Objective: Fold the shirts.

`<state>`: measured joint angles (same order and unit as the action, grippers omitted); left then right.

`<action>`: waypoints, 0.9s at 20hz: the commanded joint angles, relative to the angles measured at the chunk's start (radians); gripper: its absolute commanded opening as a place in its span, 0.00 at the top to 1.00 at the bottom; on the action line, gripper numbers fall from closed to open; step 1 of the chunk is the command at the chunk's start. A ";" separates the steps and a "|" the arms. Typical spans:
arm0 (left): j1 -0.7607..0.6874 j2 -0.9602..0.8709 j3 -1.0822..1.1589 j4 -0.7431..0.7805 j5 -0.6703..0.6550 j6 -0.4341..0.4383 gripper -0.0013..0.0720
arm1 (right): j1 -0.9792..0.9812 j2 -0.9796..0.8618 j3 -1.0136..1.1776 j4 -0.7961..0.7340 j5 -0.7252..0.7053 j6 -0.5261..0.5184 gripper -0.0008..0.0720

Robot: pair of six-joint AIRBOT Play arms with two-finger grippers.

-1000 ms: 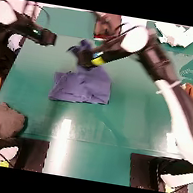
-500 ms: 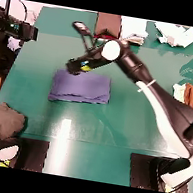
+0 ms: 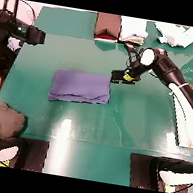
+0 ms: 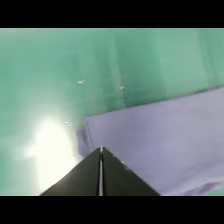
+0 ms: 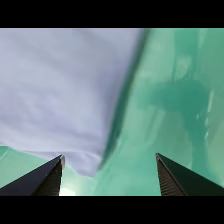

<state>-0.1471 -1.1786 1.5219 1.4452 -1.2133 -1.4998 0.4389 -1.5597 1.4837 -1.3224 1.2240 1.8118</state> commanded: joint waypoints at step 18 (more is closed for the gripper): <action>-0.064 -0.002 -0.065 -0.009 0.018 0.016 0.94 | 0.074 -0.200 -0.043 0.168 -0.256 0.065 0.96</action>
<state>-0.2108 -1.1805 1.4570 1.4387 -1.1900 -1.4830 0.5106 -1.7706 1.4387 -1.1263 1.0092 1.9083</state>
